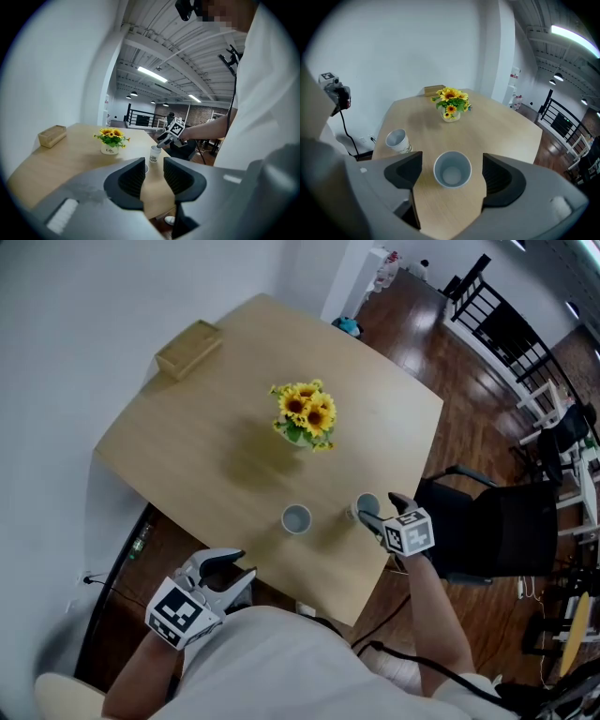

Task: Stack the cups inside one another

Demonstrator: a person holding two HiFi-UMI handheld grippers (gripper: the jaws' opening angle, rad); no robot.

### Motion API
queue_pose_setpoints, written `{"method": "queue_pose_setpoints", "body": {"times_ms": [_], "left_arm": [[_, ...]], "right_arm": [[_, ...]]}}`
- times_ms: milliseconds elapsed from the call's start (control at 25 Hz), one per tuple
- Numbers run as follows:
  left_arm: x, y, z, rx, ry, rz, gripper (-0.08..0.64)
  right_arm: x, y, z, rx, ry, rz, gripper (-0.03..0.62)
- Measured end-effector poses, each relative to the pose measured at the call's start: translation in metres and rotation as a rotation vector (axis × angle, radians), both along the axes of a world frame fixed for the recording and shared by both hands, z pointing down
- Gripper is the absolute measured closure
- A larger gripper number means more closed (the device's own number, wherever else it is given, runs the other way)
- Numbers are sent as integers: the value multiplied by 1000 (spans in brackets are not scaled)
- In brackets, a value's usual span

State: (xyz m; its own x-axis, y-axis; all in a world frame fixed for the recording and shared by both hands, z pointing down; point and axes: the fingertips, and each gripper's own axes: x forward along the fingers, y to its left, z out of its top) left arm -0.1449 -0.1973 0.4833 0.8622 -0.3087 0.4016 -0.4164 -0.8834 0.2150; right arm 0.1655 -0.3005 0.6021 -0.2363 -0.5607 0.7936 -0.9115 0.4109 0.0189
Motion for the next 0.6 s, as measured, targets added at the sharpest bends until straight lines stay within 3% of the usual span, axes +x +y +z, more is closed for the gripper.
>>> {"method": "queue_pose_setpoints", "body": {"times_ms": [400,600], "left_arm": [[-4,-6,-5,50,-1,69,416],[-2,-2,-8,69,-2,137,423]], "right_arm": [[-8,29,-44,82,11,49,195],[-40,51,-61,104,5,26,195]]}}
